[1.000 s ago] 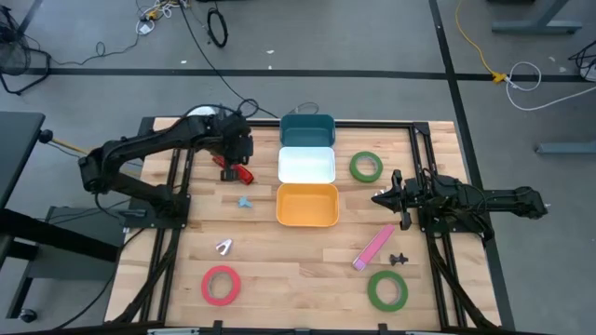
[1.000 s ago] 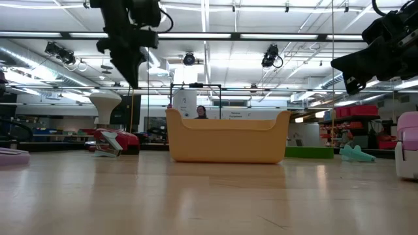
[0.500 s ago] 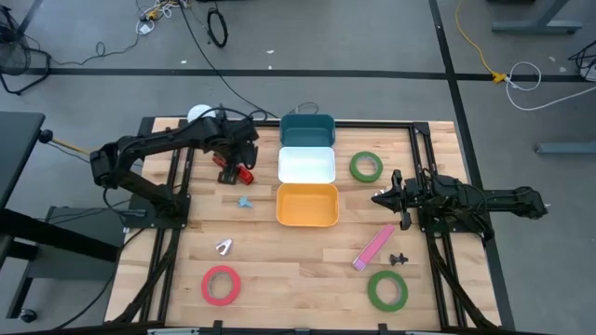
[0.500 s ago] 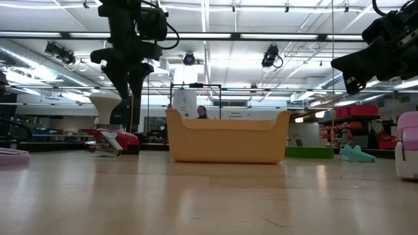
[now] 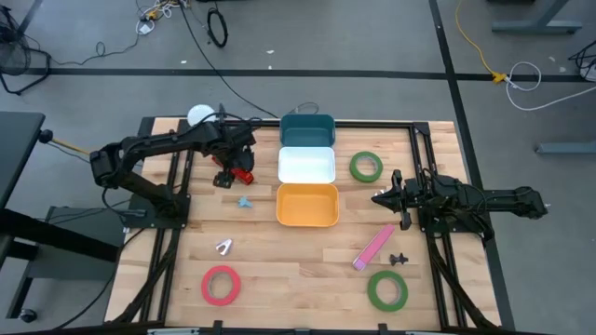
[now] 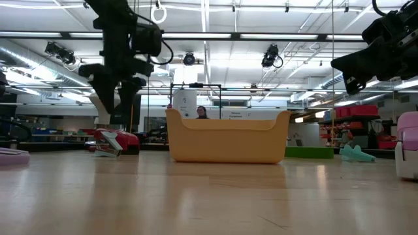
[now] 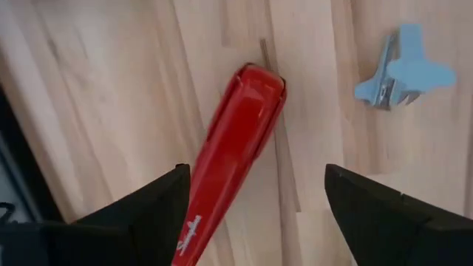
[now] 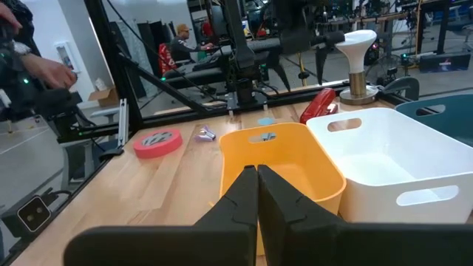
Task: Pick and place Stapler, Stapler remover, tape
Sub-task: Put the red stapler into the yellow bin
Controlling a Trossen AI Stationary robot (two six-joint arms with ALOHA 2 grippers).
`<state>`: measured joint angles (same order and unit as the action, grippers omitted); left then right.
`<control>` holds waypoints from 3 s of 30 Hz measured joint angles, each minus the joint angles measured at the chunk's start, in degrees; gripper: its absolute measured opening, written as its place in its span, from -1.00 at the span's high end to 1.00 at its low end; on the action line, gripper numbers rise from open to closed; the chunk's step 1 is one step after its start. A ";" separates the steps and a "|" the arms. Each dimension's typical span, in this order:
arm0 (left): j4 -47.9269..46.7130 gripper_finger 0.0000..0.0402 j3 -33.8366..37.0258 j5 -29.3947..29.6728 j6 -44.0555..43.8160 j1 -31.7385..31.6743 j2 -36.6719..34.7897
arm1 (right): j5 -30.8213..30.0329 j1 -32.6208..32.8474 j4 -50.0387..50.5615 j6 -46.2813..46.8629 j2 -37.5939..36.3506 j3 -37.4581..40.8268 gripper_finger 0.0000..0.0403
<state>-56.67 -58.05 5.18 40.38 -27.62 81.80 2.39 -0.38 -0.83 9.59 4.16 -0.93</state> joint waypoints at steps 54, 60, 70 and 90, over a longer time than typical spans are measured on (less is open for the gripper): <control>7.74 -0.07 6.26 6.14 11.71 -5.95 10.10 | 0.00 0.00 0.01 -0.01 0.00 0.00 0.97; 7.55 0.11 6.26 6.64 11.93 -5.63 10.10 | 0.00 0.01 0.01 -0.01 -0.02 0.01 0.97; 7.27 0.17 6.28 6.46 11.93 -5.63 10.10 | 0.00 0.00 0.01 -0.01 0.00 0.00 0.97; -0.76 0.18 -2.83 5.19 8.19 -5.48 10.12 | 0.00 0.00 0.01 -0.01 -0.02 0.02 0.97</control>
<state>-57.43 -60.88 10.37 48.58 -33.10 91.92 2.39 -0.38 -0.82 9.59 4.14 -0.91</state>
